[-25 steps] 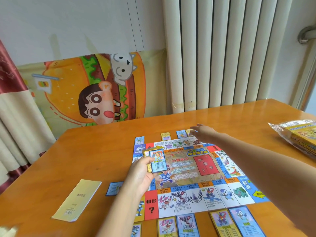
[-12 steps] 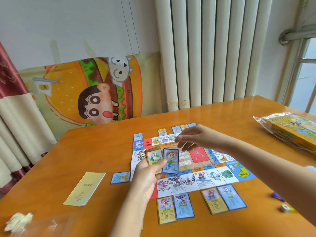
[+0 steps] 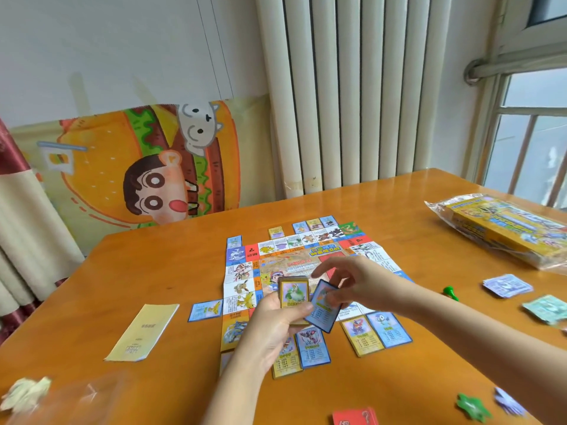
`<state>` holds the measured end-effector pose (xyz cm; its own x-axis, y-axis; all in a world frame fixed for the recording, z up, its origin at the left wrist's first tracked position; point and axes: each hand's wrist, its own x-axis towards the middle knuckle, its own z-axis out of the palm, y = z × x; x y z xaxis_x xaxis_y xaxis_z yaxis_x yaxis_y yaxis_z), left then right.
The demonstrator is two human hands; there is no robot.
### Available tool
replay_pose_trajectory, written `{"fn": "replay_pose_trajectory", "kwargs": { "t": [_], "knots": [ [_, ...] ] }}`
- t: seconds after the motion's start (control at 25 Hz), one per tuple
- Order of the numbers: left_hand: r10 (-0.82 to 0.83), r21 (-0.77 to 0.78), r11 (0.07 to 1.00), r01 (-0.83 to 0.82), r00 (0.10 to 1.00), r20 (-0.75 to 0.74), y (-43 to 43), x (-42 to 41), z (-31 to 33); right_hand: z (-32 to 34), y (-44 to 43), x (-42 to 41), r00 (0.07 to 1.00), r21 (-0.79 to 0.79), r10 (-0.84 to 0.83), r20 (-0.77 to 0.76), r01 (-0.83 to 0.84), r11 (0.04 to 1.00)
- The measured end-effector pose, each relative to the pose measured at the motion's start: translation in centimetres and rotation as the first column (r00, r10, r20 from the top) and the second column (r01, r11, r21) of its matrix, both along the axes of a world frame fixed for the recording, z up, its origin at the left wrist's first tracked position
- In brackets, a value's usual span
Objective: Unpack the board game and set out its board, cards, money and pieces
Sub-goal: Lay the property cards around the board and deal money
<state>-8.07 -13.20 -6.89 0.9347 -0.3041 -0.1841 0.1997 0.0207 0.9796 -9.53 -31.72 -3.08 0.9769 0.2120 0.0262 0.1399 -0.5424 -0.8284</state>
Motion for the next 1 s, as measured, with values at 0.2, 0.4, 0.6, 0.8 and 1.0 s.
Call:
{"fn": "replay_pose_trajectory", "kwargs": {
  "t": [0.2, 0.4, 0.6, 0.8, 1.0],
  "knots": [
    [-0.088, -0.121, 0.989, 0.08, 0.994, -0.063, 0.2, -0.2, 0.4, -0.3, -1.0, -0.9, 0.991, 0.204, -0.128, -0.05, 0.135, 0.97],
    [-0.1, -0.142, 0.986, 0.09, 0.993, -0.067, 0.0, -0.5, 0.5, -0.5, -1.1, -1.4, 0.985, 0.231, -0.16, -0.063, 0.17, 0.958],
    [-0.056, -0.151, 0.988, 0.043, 0.995, -0.085, -0.1, -0.4, 0.4, -0.8, -1.1, -1.3, 0.988, 0.265, -0.113, -0.107, 0.138, 0.954],
    [-0.003, -0.155, 0.988, -0.011, 0.996, -0.085, -0.1, -0.4, 0.7, -0.8, -1.5, -1.6, 0.992, 0.16, -0.086, -0.088, 0.099, 0.982],
    [0.032, -0.125, 0.991, -0.038, 0.998, -0.05, 0.0, -0.4, 0.8, -0.4, -1.4, -2.1, 0.993, 0.107, -0.095, -0.075, 0.103, 0.989]
  ]
}}
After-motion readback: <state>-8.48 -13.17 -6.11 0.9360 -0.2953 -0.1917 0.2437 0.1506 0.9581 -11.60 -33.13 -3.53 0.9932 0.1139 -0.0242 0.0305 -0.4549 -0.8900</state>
